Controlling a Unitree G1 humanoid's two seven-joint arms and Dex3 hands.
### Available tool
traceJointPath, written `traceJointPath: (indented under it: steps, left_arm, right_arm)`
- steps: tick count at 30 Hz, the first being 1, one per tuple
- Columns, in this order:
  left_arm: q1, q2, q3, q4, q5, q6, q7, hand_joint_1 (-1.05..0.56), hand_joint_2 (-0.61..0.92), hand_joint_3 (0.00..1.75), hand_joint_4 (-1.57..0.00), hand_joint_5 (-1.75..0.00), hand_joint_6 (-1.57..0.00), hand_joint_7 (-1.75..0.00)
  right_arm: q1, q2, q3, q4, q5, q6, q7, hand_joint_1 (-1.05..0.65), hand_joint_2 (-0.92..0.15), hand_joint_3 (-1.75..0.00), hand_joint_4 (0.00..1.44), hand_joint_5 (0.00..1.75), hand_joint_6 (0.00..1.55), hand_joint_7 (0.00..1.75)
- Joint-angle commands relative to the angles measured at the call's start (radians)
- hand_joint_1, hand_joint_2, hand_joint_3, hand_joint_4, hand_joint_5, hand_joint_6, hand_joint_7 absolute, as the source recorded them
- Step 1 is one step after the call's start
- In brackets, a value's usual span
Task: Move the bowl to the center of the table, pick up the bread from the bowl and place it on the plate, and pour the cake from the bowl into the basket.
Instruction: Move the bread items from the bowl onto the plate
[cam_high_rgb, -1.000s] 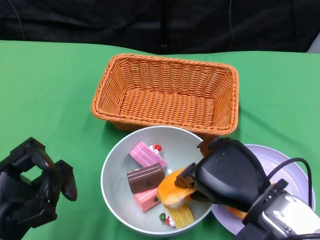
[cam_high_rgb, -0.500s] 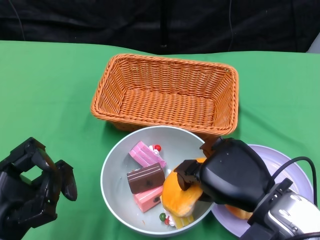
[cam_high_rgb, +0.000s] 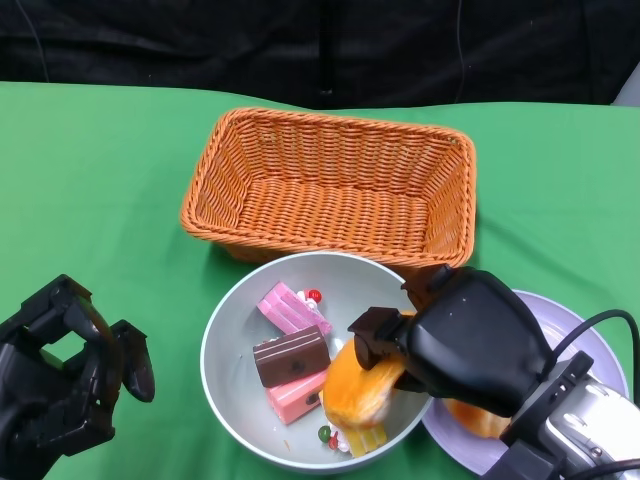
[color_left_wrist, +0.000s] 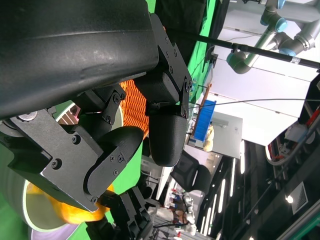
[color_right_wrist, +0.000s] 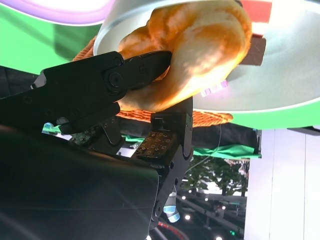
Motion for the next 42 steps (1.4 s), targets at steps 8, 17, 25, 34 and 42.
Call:
traceJointPath:
  steps: [8, 17, 25, 34, 42]
  left_arm:
    - [-0.005, 0.009, 0.008, 0.008, 0.004, -0.01, 0.005, -0.08, 0.39, 1.44, -0.92, -1.75, -0.82, -1.49]
    - [-0.002, 0.017, 0.005, -0.001, 0.004, 0.004, 0.011, -0.08, 0.36, 1.46, -0.92, -1.75, -0.83, -1.48]
    - [0.004, 0.018, 0.004, -0.026, -0.01, 0.044, 0.041, -0.07, 0.36, 1.45, -0.93, -1.75, -0.84, -1.48]
    - [0.022, 0.012, 0.001, -0.06, 0.005, 0.05, 0.077, -0.07, 0.38, 1.47, -0.92, -1.75, -0.83, -1.49]
    - [0.031, 0.017, 0.003, -0.077, 0.001, 0.063, 0.091, -0.06, 0.39, 1.47, -0.92, -1.75, -0.82, -1.5]
  right_arm:
    - [0.0, 0.007, -0.043, -0.028, 0.063, -0.012, -0.053, -0.21, -0.91, -0.06, 0.93, 1.75, 0.69, 1.72]
    - [0.025, -0.008, -0.09, -0.099, 0.077, -0.041, -0.095, -0.22, -0.91, -0.1, 0.93, 1.75, 0.65, 1.75]
    - [0.069, -0.04, -0.185, -0.204, 0.109, -0.06, -0.098, -0.19, -0.9, -0.17, 0.94, 1.75, 0.65, 1.75]
    - [0.132, -0.133, -0.37, -0.137, 0.207, -0.089, -0.117, -0.14, -0.48, -1.03, 0.92, 1.75, 0.67, 1.74]
    - [0.167, -0.174, -0.447, -0.055, 0.25, -0.1, -0.129, -0.15, -0.44, -1.21, 0.9, 1.75, 0.68, 1.69]
